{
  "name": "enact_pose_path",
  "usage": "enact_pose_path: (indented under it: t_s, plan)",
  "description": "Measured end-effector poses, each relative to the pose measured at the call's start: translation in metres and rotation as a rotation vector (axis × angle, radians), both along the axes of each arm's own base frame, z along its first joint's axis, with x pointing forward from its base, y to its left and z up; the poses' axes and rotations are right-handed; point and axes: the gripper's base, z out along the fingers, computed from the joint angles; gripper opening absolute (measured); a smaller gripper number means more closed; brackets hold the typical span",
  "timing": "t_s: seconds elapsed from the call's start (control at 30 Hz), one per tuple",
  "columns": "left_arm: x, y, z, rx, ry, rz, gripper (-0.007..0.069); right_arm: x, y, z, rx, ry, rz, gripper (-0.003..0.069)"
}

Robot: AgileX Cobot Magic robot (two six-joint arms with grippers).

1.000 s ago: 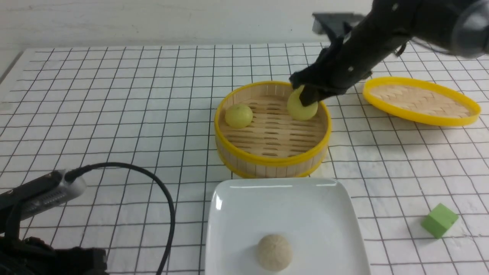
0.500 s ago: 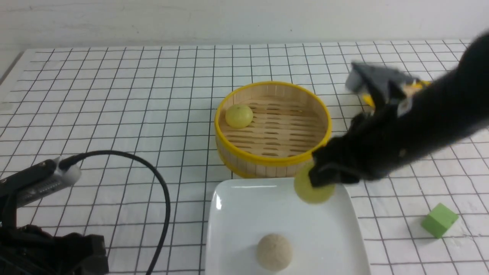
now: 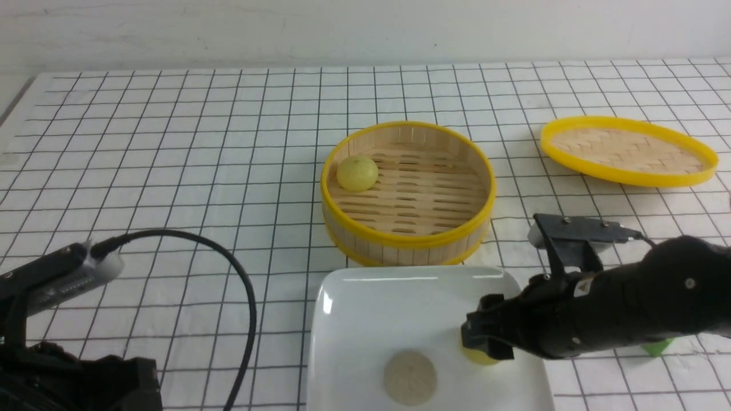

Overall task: Put the steamed buns into the plate on the white-black tablecloth.
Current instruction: 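Reach into the bamboo steamer and grasp a bun with the left gripper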

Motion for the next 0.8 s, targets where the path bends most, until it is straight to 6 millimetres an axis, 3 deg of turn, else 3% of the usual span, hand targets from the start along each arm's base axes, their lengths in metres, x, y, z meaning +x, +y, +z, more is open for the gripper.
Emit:
enact_pose_path:
  t_s: [0.07,0.1,0.17,0.23,0.27,0.37,0.43,0.47,0.53,0.7,0.8]
  plan:
    - [-0.001,0.0,0.0,-0.001,0.01,-0.003,0.0328,-0.002,-0.003,0.013,0.007,-0.009,0.031,0.0491]
    - [-0.002,0.0,-0.001,-0.001,0.021,-0.007,0.0301,-0.005,-0.014,0.042,0.018,-0.038,0.074,0.047]
    - [-0.002,0.0,0.0,0.0,0.023,-0.01,0.0265,-0.009,-0.027,0.072,0.015,-0.091,0.103,0.0435]
    - [0.001,-0.001,0.005,0.0,0.01,-0.012,0.0181,-0.021,-0.048,0.111,-0.013,-0.169,0.127,0.0363]
    - [0.002,-0.001,0.006,0.0,0.008,-0.012,0.0171,-0.023,-0.052,0.113,-0.02,-0.161,0.128,0.0355]
    - [0.018,-0.002,0.026,0.0,-0.03,-0.022,0.0027,-0.059,-0.091,0.149,-0.144,-0.215,0.12,0.0186]
    - [0.024,-0.002,0.032,0.004,-0.034,-0.036,0.0009,-0.073,-0.102,0.154,-0.19,-0.225,0.11,0.0126]
    - [0.038,-0.004,0.041,0.003,-0.028,-0.06,0.0002,-0.089,-0.114,0.153,-0.245,-0.208,0.09,0.005]
    - [0.054,-0.007,0.051,-0.006,-0.024,-0.096,0.0002,-0.109,-0.125,0.148,-0.279,-0.199,0.066,-0.0005]
    - [0.094,-0.026,0.062,-0.034,0.0,-0.193,0.0002,-0.135,-0.131,0.126,-0.283,-0.222,0.041,-0.0015]
    - [0.121,-0.068,0.071,-0.027,-0.018,-0.344,0.0002,-0.141,-0.132,0.107,-0.28,-0.231,0.027,-0.0015]
